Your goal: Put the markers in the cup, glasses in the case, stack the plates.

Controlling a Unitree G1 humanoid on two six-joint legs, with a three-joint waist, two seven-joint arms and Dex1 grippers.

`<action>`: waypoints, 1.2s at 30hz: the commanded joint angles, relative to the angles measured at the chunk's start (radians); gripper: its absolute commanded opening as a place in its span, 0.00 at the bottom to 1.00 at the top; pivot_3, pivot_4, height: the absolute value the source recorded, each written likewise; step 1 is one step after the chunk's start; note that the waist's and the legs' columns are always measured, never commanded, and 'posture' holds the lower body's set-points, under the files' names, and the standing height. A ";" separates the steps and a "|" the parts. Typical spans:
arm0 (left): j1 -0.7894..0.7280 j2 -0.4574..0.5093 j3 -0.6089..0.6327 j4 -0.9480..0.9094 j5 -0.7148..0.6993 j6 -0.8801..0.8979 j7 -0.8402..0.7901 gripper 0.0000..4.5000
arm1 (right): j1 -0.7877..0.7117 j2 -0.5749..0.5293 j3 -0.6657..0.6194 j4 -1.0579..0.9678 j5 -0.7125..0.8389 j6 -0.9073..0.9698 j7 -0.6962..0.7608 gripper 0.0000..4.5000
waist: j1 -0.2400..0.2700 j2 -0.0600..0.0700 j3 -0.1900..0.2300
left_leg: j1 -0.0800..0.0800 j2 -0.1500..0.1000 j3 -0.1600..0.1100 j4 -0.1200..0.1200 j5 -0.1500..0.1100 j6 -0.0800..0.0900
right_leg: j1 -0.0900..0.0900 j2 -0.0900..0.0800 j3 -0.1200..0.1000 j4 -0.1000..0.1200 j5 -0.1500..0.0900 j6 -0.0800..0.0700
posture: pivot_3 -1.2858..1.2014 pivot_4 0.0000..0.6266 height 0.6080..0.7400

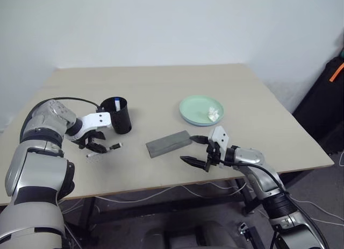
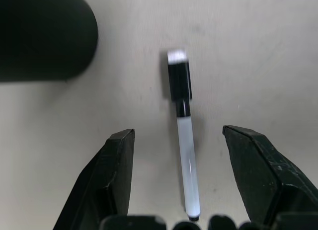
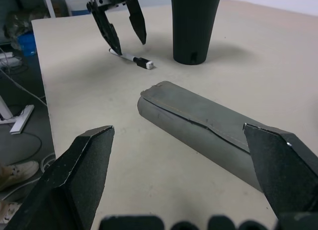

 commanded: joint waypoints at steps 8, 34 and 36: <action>-0.009 -0.041 -0.037 0.022 0.046 0.083 0.040 0.67 | -0.016 -0.001 -0.021 -0.028 0.006 -0.017 -0.026 1.00 | 0.000 0.000 0.000 | 0.000 0.000 0.000 0.000 0.000 0.000 | 0.000 0.000 0.000 0.000 0.000 0.000 | 0.52 0.00 1.00; 0.004 -0.081 0.067 -0.009 -0.069 0.074 -0.125 0.01 | -0.008 -0.002 -0.018 -0.028 0.009 -0.023 -0.038 1.00 | 0.000 0.001 0.000 | 0.000 -0.001 0.000 0.000 0.000 0.000 | 0.001 -0.002 -0.001 0.000 0.000 0.000 | 0.52 0.00 1.00; -0.001 -0.096 0.104 -0.028 -0.118 0.061 -0.158 0.01 | -0.006 -0.003 -0.019 -0.029 0.010 -0.023 -0.036 1.00 | 0.000 0.000 0.000 | 0.000 -0.001 0.000 0.000 0.000 0.000 | 0.001 -0.002 -0.001 -0.001 0.000 0.000 | 0.52 0.00 1.00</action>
